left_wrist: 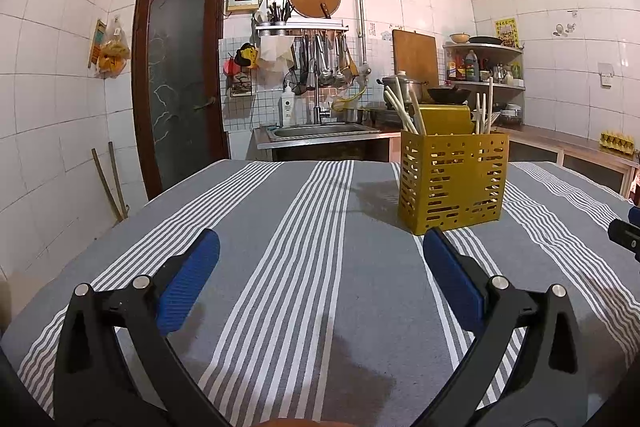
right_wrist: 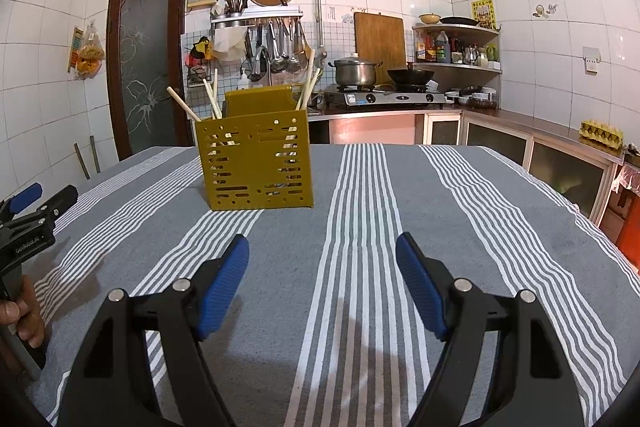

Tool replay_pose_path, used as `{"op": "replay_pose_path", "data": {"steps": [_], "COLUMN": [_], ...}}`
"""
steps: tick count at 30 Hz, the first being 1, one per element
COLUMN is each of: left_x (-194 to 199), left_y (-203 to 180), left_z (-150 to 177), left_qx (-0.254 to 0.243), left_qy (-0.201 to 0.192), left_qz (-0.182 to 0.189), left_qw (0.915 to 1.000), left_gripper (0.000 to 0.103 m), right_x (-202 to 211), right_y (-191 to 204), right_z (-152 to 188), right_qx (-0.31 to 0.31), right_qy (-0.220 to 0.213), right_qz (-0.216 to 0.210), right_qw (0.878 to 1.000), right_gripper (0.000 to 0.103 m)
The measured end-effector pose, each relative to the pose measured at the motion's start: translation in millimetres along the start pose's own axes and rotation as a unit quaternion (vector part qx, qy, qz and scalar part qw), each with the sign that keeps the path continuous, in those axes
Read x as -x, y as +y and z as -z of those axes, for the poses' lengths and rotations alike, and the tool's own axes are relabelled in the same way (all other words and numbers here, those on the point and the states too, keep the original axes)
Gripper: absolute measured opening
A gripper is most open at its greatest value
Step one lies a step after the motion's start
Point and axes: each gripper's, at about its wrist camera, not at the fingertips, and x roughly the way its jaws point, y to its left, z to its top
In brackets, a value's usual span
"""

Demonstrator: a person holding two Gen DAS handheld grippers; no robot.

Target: Organize utensils

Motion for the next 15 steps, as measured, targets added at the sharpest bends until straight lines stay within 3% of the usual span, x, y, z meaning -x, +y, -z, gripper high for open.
{"op": "replay_pose_path", "data": {"steps": [15], "left_x": [-0.2], "left_y": [0.6], "left_z": [0.3], "left_qx": [0.002], "left_qy": [0.000], "left_qz": [0.001], "left_qw": [1.0000], "left_gripper": [0.098], "right_x": [-0.8], "right_y": [0.4], "right_z": [-0.9], "right_qx": [0.003], "right_qy": [0.002], "right_qz": [-0.001], "right_qw": [1.000], "right_gripper": [0.075]}}
